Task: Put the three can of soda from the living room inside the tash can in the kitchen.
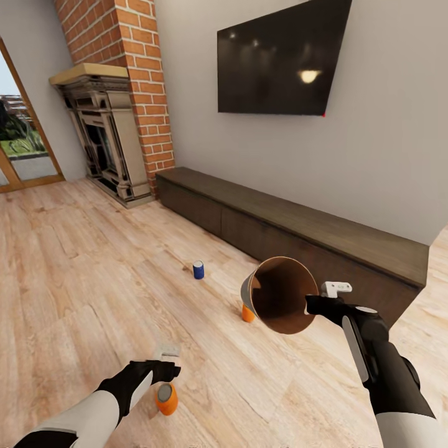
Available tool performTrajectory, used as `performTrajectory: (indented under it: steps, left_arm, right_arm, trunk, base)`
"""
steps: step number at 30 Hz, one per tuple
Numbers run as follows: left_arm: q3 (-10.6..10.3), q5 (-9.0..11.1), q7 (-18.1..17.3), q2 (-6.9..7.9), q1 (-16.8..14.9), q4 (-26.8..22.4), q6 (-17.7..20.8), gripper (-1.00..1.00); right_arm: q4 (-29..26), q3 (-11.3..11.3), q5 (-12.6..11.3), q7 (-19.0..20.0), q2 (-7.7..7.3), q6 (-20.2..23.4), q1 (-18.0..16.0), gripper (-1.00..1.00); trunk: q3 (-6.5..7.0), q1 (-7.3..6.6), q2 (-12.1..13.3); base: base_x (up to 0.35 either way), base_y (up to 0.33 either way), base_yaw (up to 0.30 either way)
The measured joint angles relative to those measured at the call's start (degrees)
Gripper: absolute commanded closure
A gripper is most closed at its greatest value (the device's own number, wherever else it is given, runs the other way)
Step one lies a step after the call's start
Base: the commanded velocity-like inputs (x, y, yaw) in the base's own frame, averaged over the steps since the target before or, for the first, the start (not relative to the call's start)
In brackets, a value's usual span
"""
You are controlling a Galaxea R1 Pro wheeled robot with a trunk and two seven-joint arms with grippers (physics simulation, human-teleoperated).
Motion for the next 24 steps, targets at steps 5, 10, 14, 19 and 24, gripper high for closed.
performTrajectory:
  steps: [5,10,14,19,24]
  left_arm:
    - [0.02,0.05,0.0,0.02,0.0,0.0,-0.04,-1.0]
    - [0.07,0.08,0.0,0.03,0.0,0.0,-0.08,-1.0]
    - [0.07,0.09,0.0,0.03,0.0,0.0,-0.09,-1.0]
    - [0.07,0.22,0.0,0.03,0.0,0.0,-0.09,-1.0]
    - [0.08,0.59,0.0,0.03,0.0,0.0,-0.1,-1.0]
  right_arm:
    - [0.03,0.01,0.03,-0.01,0.02,0.0,0.0,1.0]
    - [0.01,0.04,0.16,-0.08,0.02,-0.01,0.0,1.0]
    - [0.01,0.07,0.06,-0.1,0.02,0.0,0.0,1.0]
    - [-0.03,0.08,0.07,0.32,0.09,0.0,-0.01,1.0]
    - [-0.03,0.06,0.43,0.26,0.1,-0.04,-0.01,1.0]
  trunk:
    - [-1.42,0.72,-1.24]
    - [-2.97,0.85,-1.31]
    - [-4.21,0.95,-1.36]
    - [-5.1,1.0,-1.39]
    - [-5.51,1.0,-1.39]
  base:
    - [0.0,0.0,0.0]
    - [0.0,0.0,0.0]
    - [0.0,0.0,0.0]
    - [0.0,0.0,0.0]
    - [0.006,0.01,0.0]
